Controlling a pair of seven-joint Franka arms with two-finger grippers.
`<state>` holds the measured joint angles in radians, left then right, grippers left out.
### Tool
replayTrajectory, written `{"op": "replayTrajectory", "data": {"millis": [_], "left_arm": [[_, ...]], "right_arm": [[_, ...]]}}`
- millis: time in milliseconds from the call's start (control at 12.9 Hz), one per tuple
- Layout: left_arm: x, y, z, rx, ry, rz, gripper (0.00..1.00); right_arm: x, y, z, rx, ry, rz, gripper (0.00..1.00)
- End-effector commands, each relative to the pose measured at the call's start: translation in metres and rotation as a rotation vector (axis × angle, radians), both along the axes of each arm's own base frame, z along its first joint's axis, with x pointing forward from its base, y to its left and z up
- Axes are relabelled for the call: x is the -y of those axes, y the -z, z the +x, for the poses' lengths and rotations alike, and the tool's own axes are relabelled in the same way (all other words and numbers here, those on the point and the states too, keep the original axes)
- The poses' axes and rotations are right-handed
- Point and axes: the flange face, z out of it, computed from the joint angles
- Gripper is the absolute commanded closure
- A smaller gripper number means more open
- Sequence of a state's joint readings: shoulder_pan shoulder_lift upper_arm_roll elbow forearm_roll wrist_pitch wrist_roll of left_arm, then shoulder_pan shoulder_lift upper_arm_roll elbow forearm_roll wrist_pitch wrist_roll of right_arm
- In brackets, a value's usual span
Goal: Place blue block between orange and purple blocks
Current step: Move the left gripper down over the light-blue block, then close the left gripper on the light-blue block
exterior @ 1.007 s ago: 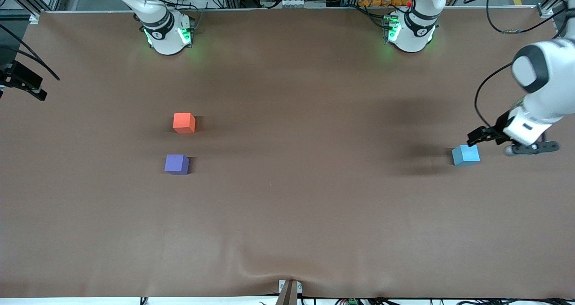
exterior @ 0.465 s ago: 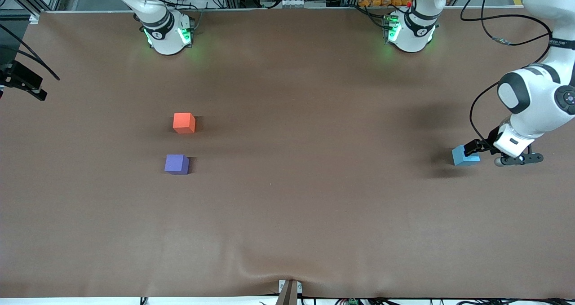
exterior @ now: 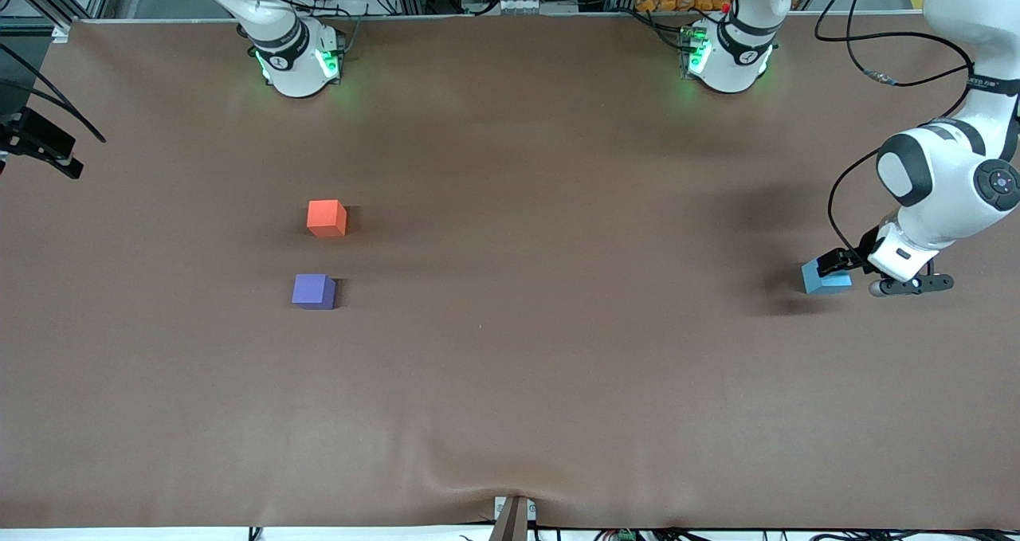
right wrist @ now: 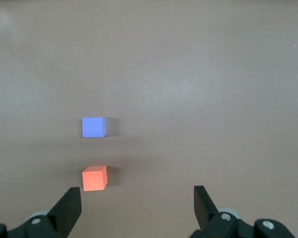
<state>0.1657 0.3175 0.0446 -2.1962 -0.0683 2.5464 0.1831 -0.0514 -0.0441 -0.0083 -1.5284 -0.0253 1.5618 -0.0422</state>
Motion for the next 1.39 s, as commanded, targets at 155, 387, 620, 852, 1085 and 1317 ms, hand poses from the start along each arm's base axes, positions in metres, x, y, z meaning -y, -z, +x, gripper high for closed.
{"op": "replayTrajectory", "data": {"millis": [155,387,620,852,1085,1317], "left_arm": [[-0.003,0.015,0.002,-0.012,0.005,-0.009,0.0],[-0.003,0.024,0.003,-0.02,0.006,-0.01,0.0],[-0.004,0.031,0.003,-0.02,0.004,-0.008,0.0],[-0.004,0.038,0.003,-0.016,0.004,-0.005,0.0],[-0.004,0.042,0.004,-0.015,0.003,-0.004,0.1],[-0.002,0.044,0.004,-0.015,0.008,-0.004,0.81]], "right_arm": [[-0.001,-0.004,0.001,-0.002,0.011,0.006,0.0],[0.0,-0.003,0.002,-0.003,0.013,0.006,0.0],[-0.003,-0.004,0.001,-0.002,0.008,0.006,0.0],[-0.002,-0.003,0.002,-0.003,0.01,0.006,0.0],[0.0,-0.003,0.002,-0.003,0.013,0.006,0.0],[0.0,-0.003,0.002,-0.003,0.013,0.006,0.0]]}}
